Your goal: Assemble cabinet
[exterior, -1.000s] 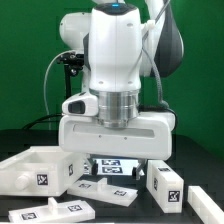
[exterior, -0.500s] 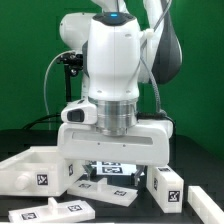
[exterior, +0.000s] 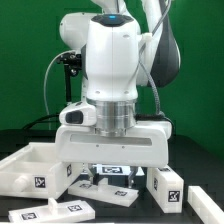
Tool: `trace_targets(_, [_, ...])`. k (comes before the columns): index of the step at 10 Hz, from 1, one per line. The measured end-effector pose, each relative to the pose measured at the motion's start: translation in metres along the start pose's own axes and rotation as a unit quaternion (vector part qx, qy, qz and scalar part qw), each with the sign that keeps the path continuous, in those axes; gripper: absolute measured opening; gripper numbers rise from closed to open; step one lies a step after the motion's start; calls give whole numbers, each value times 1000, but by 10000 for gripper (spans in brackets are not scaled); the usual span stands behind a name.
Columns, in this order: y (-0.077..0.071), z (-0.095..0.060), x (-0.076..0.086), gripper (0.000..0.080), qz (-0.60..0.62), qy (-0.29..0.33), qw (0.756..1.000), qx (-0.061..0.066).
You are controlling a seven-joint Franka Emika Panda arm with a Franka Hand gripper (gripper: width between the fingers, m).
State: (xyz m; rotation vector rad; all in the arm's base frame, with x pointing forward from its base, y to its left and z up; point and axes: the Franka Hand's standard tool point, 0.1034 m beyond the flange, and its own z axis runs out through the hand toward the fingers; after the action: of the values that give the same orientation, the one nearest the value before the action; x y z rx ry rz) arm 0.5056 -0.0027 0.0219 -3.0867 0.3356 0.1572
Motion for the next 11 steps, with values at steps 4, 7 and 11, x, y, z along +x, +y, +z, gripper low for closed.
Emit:
trace_targets(4, [-2,2,-1,61,-5,-2,1000,-1])
trace_targets(7, [-3,2,-2,61,-18,-4,1000,-1])
trace_targets(11, [-4,-37,-3,61,-94,-41,995,3])
